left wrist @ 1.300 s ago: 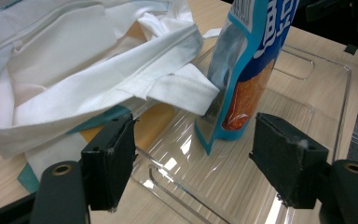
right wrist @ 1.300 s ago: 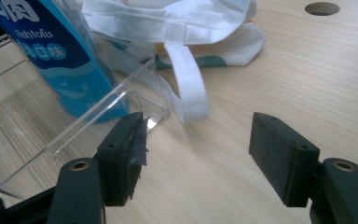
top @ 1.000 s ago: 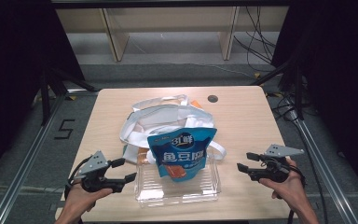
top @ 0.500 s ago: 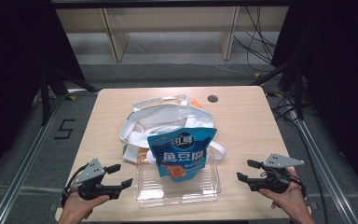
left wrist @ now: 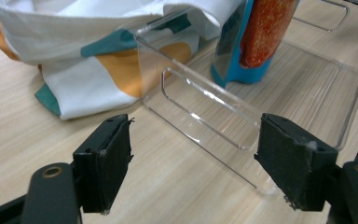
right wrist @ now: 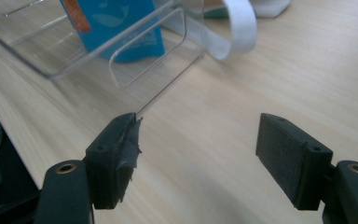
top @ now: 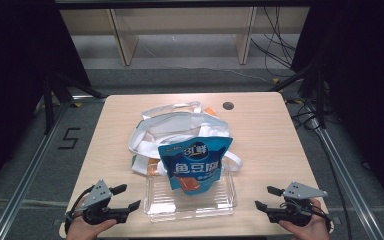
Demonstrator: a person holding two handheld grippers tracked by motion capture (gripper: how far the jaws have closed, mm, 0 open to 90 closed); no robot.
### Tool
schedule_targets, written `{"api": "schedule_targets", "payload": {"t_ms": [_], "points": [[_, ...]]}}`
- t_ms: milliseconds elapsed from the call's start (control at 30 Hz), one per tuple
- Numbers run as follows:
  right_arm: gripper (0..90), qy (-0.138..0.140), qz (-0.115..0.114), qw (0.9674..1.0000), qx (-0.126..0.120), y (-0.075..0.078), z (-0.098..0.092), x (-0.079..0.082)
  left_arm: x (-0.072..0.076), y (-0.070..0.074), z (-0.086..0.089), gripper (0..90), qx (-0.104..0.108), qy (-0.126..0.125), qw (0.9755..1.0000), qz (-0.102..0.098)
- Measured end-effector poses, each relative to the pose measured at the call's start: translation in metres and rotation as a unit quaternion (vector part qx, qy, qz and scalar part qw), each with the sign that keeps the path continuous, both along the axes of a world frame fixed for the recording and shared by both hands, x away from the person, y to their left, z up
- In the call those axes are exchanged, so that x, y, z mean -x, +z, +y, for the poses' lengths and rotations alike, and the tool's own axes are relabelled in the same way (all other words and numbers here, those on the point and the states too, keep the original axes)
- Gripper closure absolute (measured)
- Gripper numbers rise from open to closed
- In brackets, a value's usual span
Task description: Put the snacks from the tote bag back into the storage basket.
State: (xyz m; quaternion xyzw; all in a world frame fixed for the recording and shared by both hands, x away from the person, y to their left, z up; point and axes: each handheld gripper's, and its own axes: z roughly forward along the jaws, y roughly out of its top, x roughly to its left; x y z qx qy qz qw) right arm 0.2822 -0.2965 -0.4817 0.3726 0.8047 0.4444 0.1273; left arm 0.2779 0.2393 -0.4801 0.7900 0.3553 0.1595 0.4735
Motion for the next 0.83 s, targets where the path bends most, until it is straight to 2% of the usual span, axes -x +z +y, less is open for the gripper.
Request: {"api": "schedule_targets", "payload": {"t_ms": [33,67,167,200,233,267,300,333,367,400,433,467,500,533,567,600,667,733,767,800,833], "points": [[30.6,0.0,-0.008,0.9999,0.013,-0.001,-0.002,0.001,0.002,-0.001,0.0,25.3,0.002,0.006,1.0,0.004],[30.6,-0.007,-0.001,0.9999,0.008,-0.002,-0.001,0.004,0.003,-0.002,0.0,25.3,-0.002,0.002,1.0,0.002],[30.6,-0.009,-0.001,1.0,0.003,-0.004,-0.002,0.011,0.007,-0.007,0.0,25.2,0.007,0.006,0.9999,0.01],[30.5,-0.003,-0.004,0.9999,0.009,-0.004,-0.004,0.012,0.007,-0.007,0.001,25.3,0.001,0.0,1.0,0.007],[30.6,-0.001,-0.004,1.0,0.001,-0.005,-0.002,0.014,0.007,-0.008,0.002,25.2,0.001,0.001,1.0,0.009],[30.6,-0.007,0.007,0.9999,-0.003,-0.006,0.0,0.018,0.007,-0.008,0.002,25.2,0.004,0.003,0.9999,0.009],[30.6,0.0,-0.005,1.0,0.004,-0.007,-0.001,0.017,0.008,-0.008,0.003,25.2,0.0,0.001,1.0,0.007],[30.5,-0.006,0.017,0.9998,0.004,-0.006,0.001,0.021,0.008,-0.008,0.003,25.3,0.002,0.005,0.9999,0.009],[30.6,-0.001,0.011,0.9999,0.003,-0.008,0.002,0.021,0.01,-0.009,0.002,25.2,0.008,0.012,0.9998,0.014],[30.6,0.0,0.017,0.9998,0.005,-0.007,0.002,0.023,0.01,-0.01,0.003,25.3,0.003,0.009,0.9999,0.013],[30.6,0.011,0.001,0.9999,0.006,-0.009,0.002,0.021,0.01,-0.011,0.002,25.2,0.007,0.011,0.9998,0.016],[30.6,0.002,0.004,1.0,0.007,-0.009,0.003,0.023,0.01,-0.011,0.002,25.1,0.005,0.006,0.9999,0.013],[30.6,0.009,-0.002,0.9999,0.011,-0.009,0.003,0.022,0.011,-0.012,0.001,25.1,0.008,0.011,0.9997,0.021],[30.6,0.013,-0.008,0.9998,0.012,-0.009,0.002,0.021,0.009,-0.012,0.002,25.2,0.0,0.004,0.9999,0.013],[30.6,0.014,-0.005,0.9998,0.011,-0.008,0.002,0.021,0.01,-0.012,0.002,25.2,0.001,0.006,0.9999,0.016],[30.6,0.006,0.014,0.9999,0.005,-0.008,0.004,0.024,0.01,-0.012,0.002,25.2,0.006,0.013,0.9997,0.022],[30.6,0.006,0.01,0.9999,0.008,-0.008,0.003,0.023,0.01,-0.012,0.002,25.1,0.002,0.007,0.9998,0.018],[30.6,0.004,-0.005,0.9999,0.015,-0.008,0.002,0.021,0.01,-0.013,0.002,25.2,0.01,0.013,0.9996,0.024],[30.6,0.011,-0.006,0.9998,0.016,-0.008,0.0,0.02,0.009,-0.013,0.002,25.1,0.009,0.008,0.9998,0.017],[30.7,-0.002,0.016,0.9998,0.008,-0.008,0.002,0.024,0.009,-0.013,0.002,25.2,0.009,0.009,0.9998,0.018],[30.7,0.002,0.007,0.9998,0.017,-0.007,0.0,0.022,0.009,-0.013,0.003,25.2,0.007,0.014,0.9996,0.023]]}}
